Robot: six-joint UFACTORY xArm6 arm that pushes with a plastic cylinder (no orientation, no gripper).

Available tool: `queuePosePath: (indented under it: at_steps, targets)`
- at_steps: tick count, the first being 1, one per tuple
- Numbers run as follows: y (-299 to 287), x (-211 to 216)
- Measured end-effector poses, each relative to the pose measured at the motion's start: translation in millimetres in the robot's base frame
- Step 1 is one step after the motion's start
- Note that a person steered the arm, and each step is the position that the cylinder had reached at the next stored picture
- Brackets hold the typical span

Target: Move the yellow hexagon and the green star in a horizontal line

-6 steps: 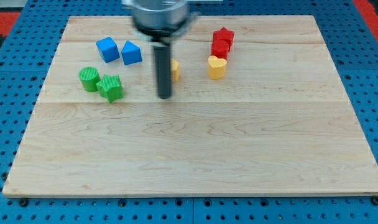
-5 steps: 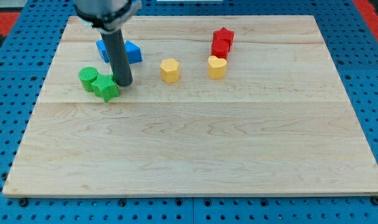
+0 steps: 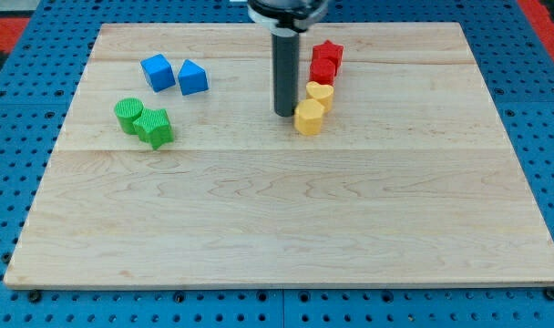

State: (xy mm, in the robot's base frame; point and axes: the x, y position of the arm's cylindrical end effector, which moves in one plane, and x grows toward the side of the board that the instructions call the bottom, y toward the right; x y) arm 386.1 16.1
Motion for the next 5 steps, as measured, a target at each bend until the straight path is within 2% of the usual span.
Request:
queuePosePath:
  at_steps: [1,2,3,4,5]
  targets:
    - [-11.7,28.0]
    - [7.2,88.7]
    - [-30.1,133.6]
    - [-175.3,136.3]
    - [-229.2,130.7]
